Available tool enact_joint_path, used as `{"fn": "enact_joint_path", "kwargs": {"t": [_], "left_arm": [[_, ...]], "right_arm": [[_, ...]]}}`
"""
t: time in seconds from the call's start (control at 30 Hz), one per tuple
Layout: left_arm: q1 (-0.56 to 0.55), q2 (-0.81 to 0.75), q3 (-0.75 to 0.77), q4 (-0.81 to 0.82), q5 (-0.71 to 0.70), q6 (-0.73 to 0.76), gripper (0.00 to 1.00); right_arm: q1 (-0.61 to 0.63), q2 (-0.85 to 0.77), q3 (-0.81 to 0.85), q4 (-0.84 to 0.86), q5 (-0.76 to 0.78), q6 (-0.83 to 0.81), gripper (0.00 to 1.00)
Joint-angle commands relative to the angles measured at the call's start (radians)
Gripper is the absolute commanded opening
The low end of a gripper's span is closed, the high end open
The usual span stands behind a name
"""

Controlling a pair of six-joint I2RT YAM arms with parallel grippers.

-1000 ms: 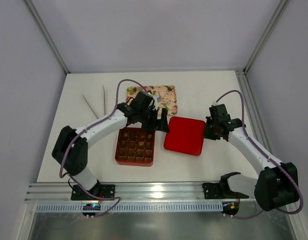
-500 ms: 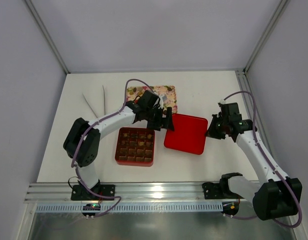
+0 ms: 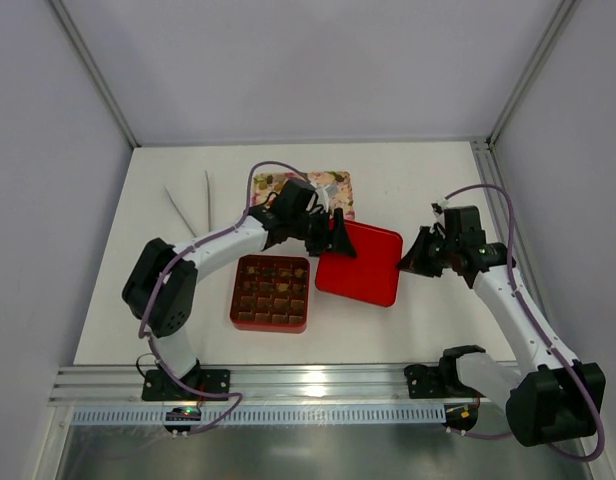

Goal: Pack the chocolate

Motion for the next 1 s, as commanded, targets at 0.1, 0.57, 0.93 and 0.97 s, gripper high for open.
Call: {"fn": "enact_joint_path", "kwargs": {"t": [0.1, 0.57, 0.93, 0.97], "left_arm": [[0.000, -0.100, -0.011, 0.087, 0.076, -0.065, 0.36], [0.120, -0.154, 0.092, -0.214, 0.101, -0.123, 0.00], [0.235, -0.131, 0.092, -0.291, 0.236, -0.258, 0.00], [0.244, -0.134, 0.094, -0.297, 0.245, -0.259, 0.00]], "right_arm": [[0.002, -0.048, -0.020, 0.123, -0.109, 0.068, 0.04], [0.557, -0.223, 0.042, 0.172, 0.557, -0.027, 0.73], [1.226, 0.054, 0.239, 0.179, 1.210, -0.292, 0.76], [1.245, 0.077, 0.249, 0.178, 1.235, -0.335, 0.77]]}}
